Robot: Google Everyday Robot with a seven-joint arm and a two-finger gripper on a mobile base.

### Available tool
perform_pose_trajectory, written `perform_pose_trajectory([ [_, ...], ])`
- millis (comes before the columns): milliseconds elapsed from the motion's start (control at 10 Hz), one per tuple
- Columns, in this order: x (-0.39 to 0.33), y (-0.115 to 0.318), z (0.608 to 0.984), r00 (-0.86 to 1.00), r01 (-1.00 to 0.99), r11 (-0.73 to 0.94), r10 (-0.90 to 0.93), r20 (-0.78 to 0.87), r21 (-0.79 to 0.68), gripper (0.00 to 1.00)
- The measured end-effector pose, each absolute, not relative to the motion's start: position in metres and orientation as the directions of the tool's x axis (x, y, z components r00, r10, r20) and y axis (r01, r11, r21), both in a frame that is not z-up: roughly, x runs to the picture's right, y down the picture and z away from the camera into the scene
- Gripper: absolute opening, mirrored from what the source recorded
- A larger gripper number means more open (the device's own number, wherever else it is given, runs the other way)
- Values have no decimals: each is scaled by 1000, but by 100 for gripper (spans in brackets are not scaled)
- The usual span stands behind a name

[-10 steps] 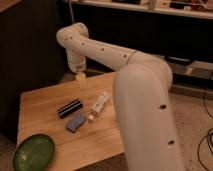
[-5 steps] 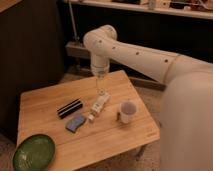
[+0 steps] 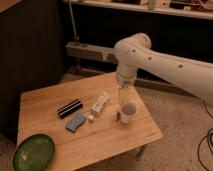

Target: Move the arm in a circular motion

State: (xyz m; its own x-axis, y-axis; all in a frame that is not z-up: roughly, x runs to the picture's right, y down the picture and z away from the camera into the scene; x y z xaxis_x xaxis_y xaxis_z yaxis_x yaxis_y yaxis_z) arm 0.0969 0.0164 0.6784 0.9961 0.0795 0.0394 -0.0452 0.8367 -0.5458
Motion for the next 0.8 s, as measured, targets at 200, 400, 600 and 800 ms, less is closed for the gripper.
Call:
perform_pose_trajectory([
  [200, 141, 55, 665, 990, -125, 822, 142, -12, -556, 80],
  [400, 167, 104, 663, 989, -140, 800, 146, -37, -583, 80],
  [600, 178, 143, 664, 996, -78, 788, 85, -18, -611, 80],
  [800, 164, 165, 657, 1000, 12, 777, 8, 28, -629, 80],
])
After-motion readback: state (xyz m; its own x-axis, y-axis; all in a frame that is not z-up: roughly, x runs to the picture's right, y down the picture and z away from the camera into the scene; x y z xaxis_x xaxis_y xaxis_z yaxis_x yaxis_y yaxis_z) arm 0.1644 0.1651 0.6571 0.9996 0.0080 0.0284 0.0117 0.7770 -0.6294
